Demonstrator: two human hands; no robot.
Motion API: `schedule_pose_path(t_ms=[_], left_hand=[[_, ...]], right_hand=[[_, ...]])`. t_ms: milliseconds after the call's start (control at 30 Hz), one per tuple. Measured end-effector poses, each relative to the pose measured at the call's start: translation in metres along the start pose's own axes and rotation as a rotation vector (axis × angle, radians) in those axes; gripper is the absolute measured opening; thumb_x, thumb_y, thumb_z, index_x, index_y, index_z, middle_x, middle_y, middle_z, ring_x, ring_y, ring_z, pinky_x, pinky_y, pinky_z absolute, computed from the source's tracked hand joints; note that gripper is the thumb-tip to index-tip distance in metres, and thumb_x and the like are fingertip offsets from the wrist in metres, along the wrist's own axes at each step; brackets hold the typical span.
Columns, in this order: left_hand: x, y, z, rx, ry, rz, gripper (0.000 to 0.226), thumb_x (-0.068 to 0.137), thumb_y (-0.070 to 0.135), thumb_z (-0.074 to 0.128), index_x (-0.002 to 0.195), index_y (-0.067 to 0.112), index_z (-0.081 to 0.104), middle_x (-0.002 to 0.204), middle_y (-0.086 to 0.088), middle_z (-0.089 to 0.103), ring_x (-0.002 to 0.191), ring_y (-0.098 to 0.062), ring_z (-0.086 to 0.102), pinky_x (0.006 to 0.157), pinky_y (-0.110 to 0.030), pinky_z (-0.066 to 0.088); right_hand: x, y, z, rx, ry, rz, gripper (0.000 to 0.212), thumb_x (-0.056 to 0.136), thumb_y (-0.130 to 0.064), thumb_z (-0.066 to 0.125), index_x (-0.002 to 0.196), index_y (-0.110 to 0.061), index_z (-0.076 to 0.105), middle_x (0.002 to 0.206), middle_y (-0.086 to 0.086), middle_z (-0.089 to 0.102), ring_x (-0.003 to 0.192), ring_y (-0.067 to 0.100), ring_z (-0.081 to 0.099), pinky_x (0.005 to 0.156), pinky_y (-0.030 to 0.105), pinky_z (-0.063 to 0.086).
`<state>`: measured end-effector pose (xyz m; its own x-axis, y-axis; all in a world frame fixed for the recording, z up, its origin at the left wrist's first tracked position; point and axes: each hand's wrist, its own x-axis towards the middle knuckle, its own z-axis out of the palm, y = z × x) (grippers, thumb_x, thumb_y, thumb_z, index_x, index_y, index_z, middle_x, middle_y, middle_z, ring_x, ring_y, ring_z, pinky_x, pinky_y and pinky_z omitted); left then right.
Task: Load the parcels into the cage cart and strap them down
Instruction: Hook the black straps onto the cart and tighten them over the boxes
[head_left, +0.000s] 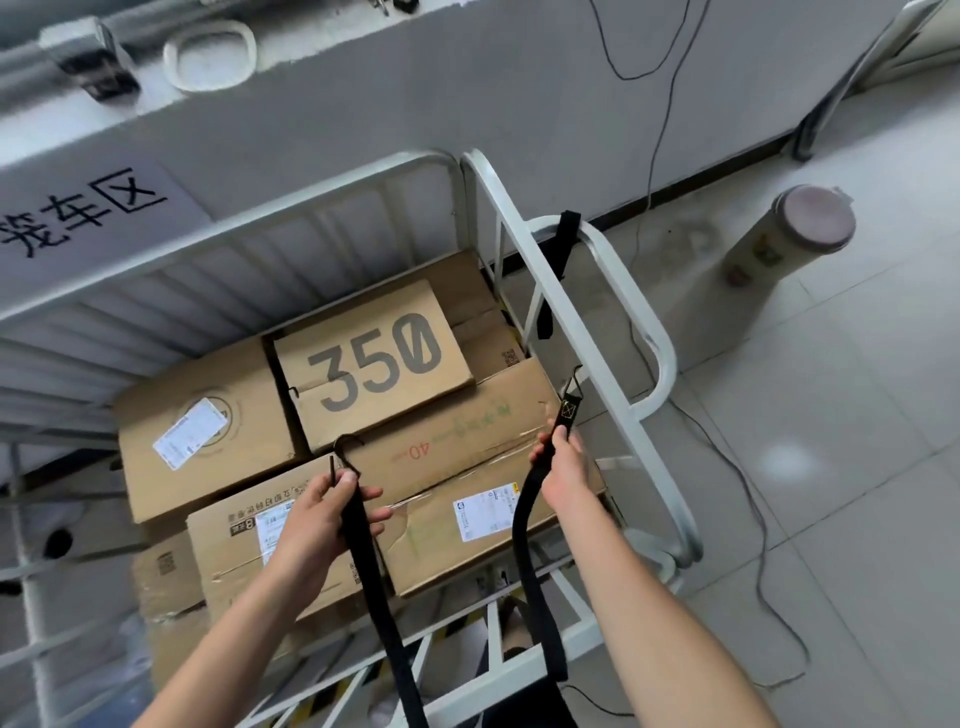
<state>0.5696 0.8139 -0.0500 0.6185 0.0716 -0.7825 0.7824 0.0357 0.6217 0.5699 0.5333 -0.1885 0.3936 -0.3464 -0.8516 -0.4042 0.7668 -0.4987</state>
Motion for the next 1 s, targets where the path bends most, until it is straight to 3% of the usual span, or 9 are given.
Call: schedule_pose_path(t_ms=[133, 233, 333, 433, 533, 700, 800, 867, 1000], left_hand=[[-0.014, 0.003, -0.019, -0.063, 0.008, 0.012, 0.018, 0.104, 0.022, 0.050, 0.112, 0.008, 0.055, 0.102, -0.016, 0.069, 0.074, -0.029, 0.073, 0.069, -0.039, 0.062], [-0.028, 0.004, -0.045, -0.110, 0.042, 0.044, 0.016, 0.104, 0.023, 0.050, 0.110, 0.008, 0.056, 0.100, -0.015, 0.068, 0.069, -0.026, 0.072, 0.061, -0.034, 0.062], [-0.050, -0.002, -0.080, -0.183, 0.073, 0.066, 0.019, 0.105, 0.025, 0.049, 0.112, 0.009, 0.054, 0.102, -0.013, 0.069, 0.069, -0.023, 0.071, 0.060, -0.034, 0.061], [-0.078, -0.015, -0.121, -0.221, 0.100, 0.108, 0.020, 0.105, 0.025, 0.049, 0.112, 0.007, 0.055, 0.099, -0.010, 0.071, 0.072, -0.023, 0.071, 0.069, -0.038, 0.061], [-0.109, -0.038, -0.175, -0.274, 0.143, 0.147, 0.020, 0.105, 0.025, 0.049, 0.109, 0.007, 0.055, 0.101, -0.011, 0.071, 0.073, -0.025, 0.072, 0.068, -0.039, 0.061], [-0.161, -0.079, -0.268, -0.389, 0.207, 0.217, 0.014, 0.105, 0.024, 0.050, 0.106, 0.011, 0.054, 0.098, -0.009, 0.073, 0.074, -0.026, 0.074, 0.066, -0.038, 0.060], [-0.187, -0.100, -0.320, -0.488, 0.247, 0.238, 0.012, 0.105, 0.022, 0.049, 0.105, 0.011, 0.054, 0.096, -0.009, 0.073, 0.071, -0.025, 0.072, 0.071, -0.040, 0.061], [-0.199, -0.114, -0.356, -0.590, 0.274, 0.226, 0.012, 0.104, 0.021, 0.050, 0.106, 0.010, 0.054, 0.091, -0.007, 0.075, 0.071, -0.025, 0.071, 0.064, -0.038, 0.061], [-0.207, -0.133, -0.413, -0.681, 0.315, 0.215, 0.012, 0.105, 0.021, 0.050, 0.107, 0.010, 0.054, 0.091, -0.008, 0.075, 0.071, -0.025, 0.072, 0.054, -0.033, 0.058]], right_hand=[[-0.048, 0.015, 0.008, -0.267, 0.020, -0.124, 0.020, 0.107, -0.018, 0.037, 0.121, -0.011, 0.050, 0.081, 0.007, 0.062, 0.051, 0.013, 0.047, 0.049, 0.027, 0.044], [-0.089, 0.043, 0.024, -0.513, 0.068, -0.291, 0.055, 0.106, -0.015, 0.037, 0.155, -0.032, 0.019, 0.088, -0.002, 0.069, 0.055, 0.017, 0.057, 0.055, 0.035, 0.052], [-0.138, 0.081, 0.040, -0.752, 0.010, -0.430, 0.071, 0.106, -0.010, 0.034, 0.157, -0.042, -0.004, 0.098, -0.013, 0.065, 0.065, 0.024, 0.068, 0.061, 0.038, 0.058], [-0.177, 0.125, 0.052, -0.862, -0.095, -0.429, 0.055, 0.106, -0.008, 0.031, 0.154, -0.033, 0.028, 0.105, -0.006, 0.066, 0.066, 0.022, 0.069, 0.073, 0.046, 0.058], [-0.227, 0.177, 0.059, -0.888, -0.183, -0.394, 0.035, 0.106, -0.011, 0.032, 0.117, -0.029, 0.059, 0.103, 0.000, 0.068, 0.066, 0.022, 0.068, 0.075, 0.046, 0.059], [-0.308, 0.261, 0.063, -0.836, -0.277, -0.333, 0.035, 0.101, 0.003, 0.034, 0.092, -0.018, 0.061, 0.097, 0.005, 0.067, 0.061, 0.019, 0.058, 0.057, 0.030, 0.048], [-0.347, 0.303, 0.071, -0.775, -0.311, -0.255, 0.036, 0.096, 0.014, 0.031, 0.100, -0.006, 0.060, 0.100, 0.010, 0.063, 0.064, 0.018, 0.054, 0.057, 0.026, 0.045], [-0.375, 0.332, 0.081, -0.775, -0.373, -0.209, 0.036, 0.094, 0.016, 0.030, 0.105, -0.002, 0.060, 0.100, 0.011, 0.061, 0.067, 0.016, 0.053, 0.061, 0.026, 0.045], [-0.421, 0.382, 0.106, -0.767, -0.498, -0.158, 0.036, 0.094, 0.014, 0.030, 0.092, -0.008, 0.059, 0.094, 0.009, 0.059, 0.070, 0.018, 0.054, 0.068, 0.030, 0.049]])
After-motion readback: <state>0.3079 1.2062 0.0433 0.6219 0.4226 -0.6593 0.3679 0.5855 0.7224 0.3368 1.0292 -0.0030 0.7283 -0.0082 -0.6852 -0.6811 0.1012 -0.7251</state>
